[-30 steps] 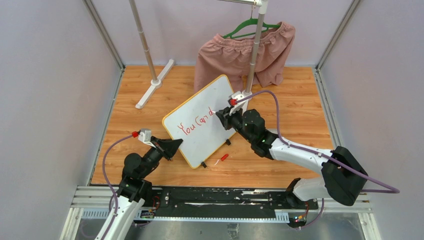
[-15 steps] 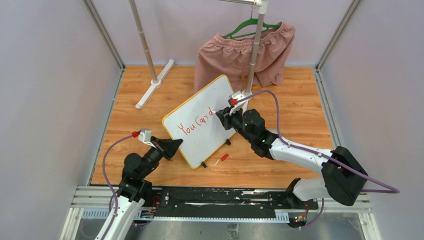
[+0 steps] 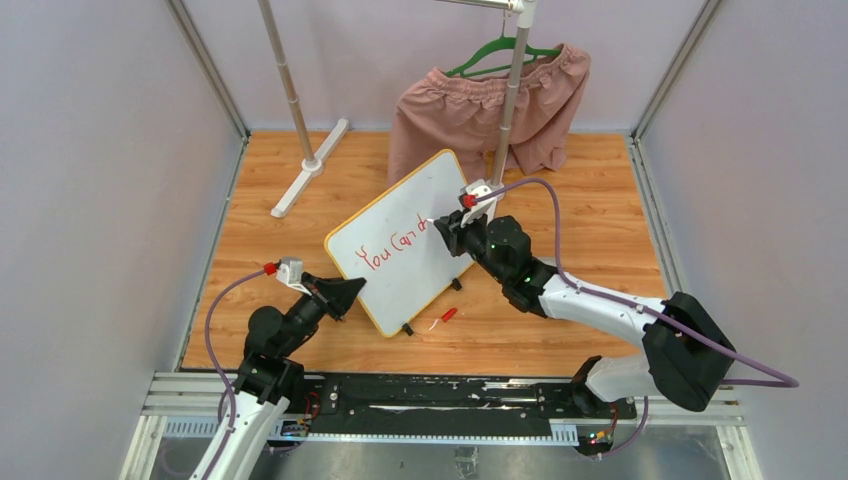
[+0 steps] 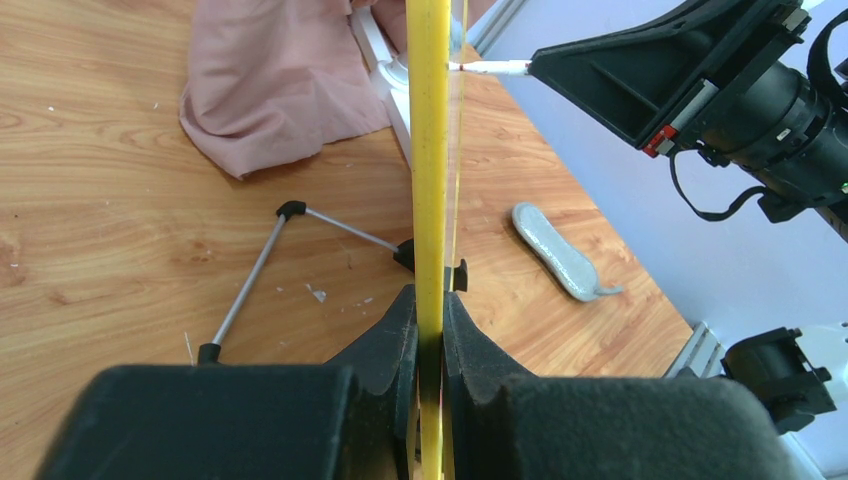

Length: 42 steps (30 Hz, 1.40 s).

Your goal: Write a sentence on the whiteboard

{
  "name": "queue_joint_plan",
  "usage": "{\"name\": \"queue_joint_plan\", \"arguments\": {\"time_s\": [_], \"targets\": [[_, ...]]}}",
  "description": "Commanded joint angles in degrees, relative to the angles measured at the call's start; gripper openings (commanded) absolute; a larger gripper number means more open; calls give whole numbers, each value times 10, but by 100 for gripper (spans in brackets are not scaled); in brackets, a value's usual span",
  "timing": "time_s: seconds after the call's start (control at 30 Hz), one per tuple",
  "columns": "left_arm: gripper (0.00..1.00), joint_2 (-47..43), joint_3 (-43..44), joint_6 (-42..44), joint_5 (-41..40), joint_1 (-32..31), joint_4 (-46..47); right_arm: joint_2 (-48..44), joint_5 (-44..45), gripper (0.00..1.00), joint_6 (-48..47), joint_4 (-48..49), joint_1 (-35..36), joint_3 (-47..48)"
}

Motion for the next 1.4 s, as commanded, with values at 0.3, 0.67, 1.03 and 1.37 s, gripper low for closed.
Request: {"name": "queue_joint_plan", "arguments": {"time_s": [0.3, 0.67, 1.03, 1.37], "targets": [[0, -37, -44, 36, 8, -7, -41, 0, 15, 0, 10, -10, -13, 2], [0, -37, -44, 35, 8, -7, -41, -3, -6, 0, 22, -8, -12, -10], [0, -37, -44, 35, 9, -7, -41, -3, -13, 0, 18, -9, -11, 13], [0, -38, -44, 35, 9, -7, -41, 3, -20, 0, 18, -2, 8, 14]]}}
